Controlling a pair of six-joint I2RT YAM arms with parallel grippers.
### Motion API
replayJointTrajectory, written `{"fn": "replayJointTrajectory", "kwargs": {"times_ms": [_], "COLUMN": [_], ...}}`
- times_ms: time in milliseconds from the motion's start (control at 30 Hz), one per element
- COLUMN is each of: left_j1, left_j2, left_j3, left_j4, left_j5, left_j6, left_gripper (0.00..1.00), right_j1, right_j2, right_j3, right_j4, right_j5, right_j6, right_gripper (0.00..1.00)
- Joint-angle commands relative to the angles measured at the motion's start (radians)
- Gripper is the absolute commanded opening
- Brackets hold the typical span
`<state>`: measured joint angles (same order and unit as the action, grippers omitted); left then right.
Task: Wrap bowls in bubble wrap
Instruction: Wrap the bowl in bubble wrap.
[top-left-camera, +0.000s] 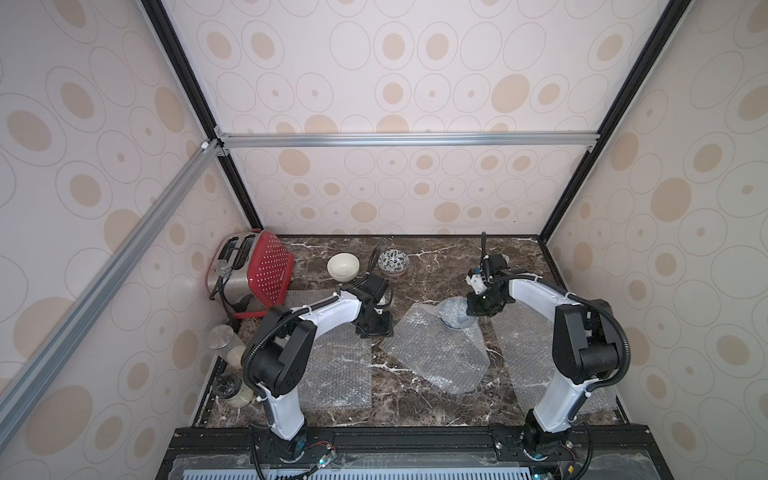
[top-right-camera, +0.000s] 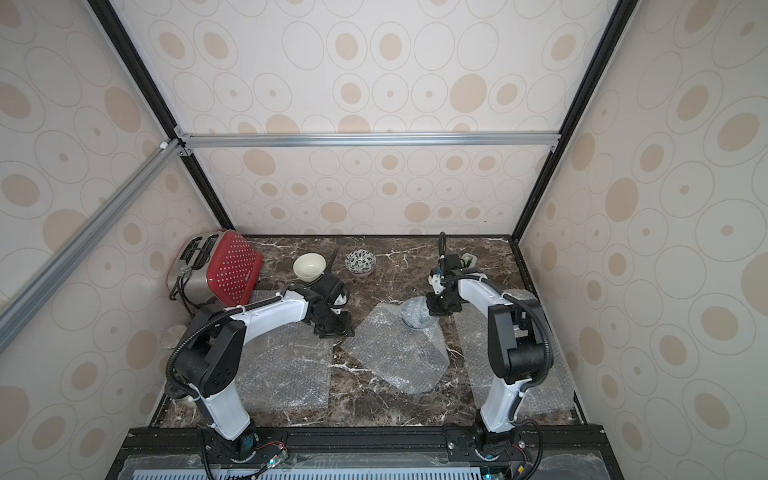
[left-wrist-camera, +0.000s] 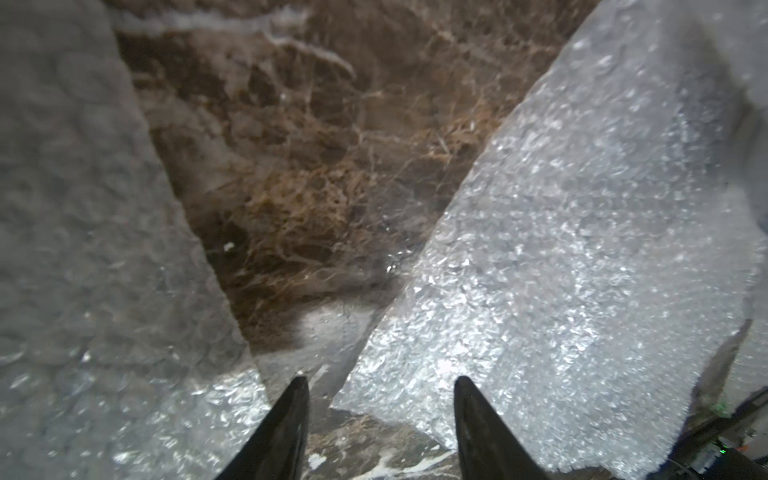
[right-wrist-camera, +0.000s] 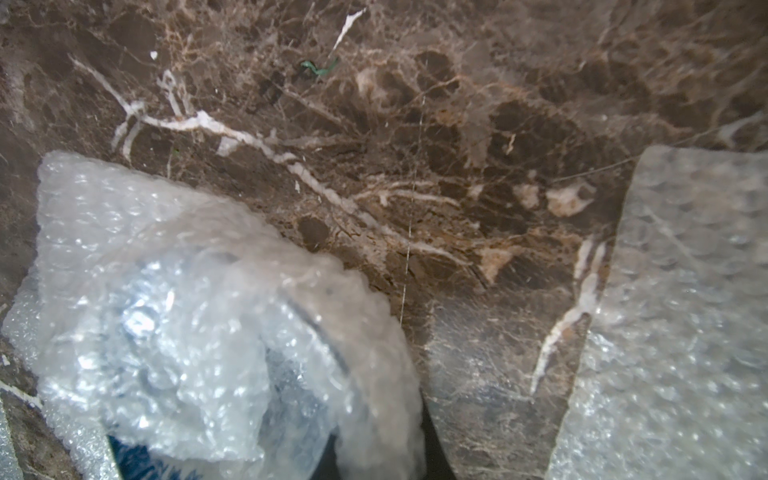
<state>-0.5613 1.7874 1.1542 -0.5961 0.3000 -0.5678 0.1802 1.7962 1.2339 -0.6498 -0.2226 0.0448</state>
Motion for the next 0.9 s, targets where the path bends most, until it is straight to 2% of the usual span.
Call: {"fn": "replayJointTrajectory", "kwargs": {"times_ms": [0, 100, 233, 433, 467, 567, 767, 867], "left_j1": [-0.042, -0.071, -0.1, -0.106, -0.106, -0.106, -0.106, -0.106], "left_j2": [-0.009, 0.027, 0.088, 0.096, 0.098, 0.09, 0.046, 0.009], "left_j3": [0.009, 0.018, 0.035, 0.028, 0.031, 0.046, 0.097, 0.126], "left_j4": [-0.076, -0.076, -0.063, -0.049, -0.045, -0.044, 0.019, 0.028], "left_j5": [-0.072, -0.091, -0.058, -0.071, -0.069, -0.054, -0.017, 0.005], "left_j6": [0.009, 0.002, 0.0, -0.011, -0.01, -0.014, -0.027, -0.029], "left_gripper": [0.56, 0.56, 0.56, 0.51, 0.47, 0.26, 0.0, 0.0], "right_j1": [-0.001, -0.001, -0.001, -0.001, 0.0, -0.001, -0.001, 0.0], "right_j2": [-0.004, -0.004, 0.0, 0.0, 0.0, 0.002, -0.004, -0.006], "right_j3": [0.015, 0.016, 0.019, 0.017, 0.016, 0.017, 0.008, 0.005], "right_j4": [-0.015, -0.014, -0.021, -0.018, -0.018, -0.021, -0.016, -0.01], "right_j5": [-0.012, -0.012, -0.01, -0.014, -0.013, -0.013, -0.012, -0.003], "right_j6": [0.003, 0.003, 0.0, 0.0, 0.0, -0.001, 0.003, 0.008], "right_gripper": [0.07, 0.07, 0.07, 0.08, 0.08, 0.08, 0.08, 0.08]}}
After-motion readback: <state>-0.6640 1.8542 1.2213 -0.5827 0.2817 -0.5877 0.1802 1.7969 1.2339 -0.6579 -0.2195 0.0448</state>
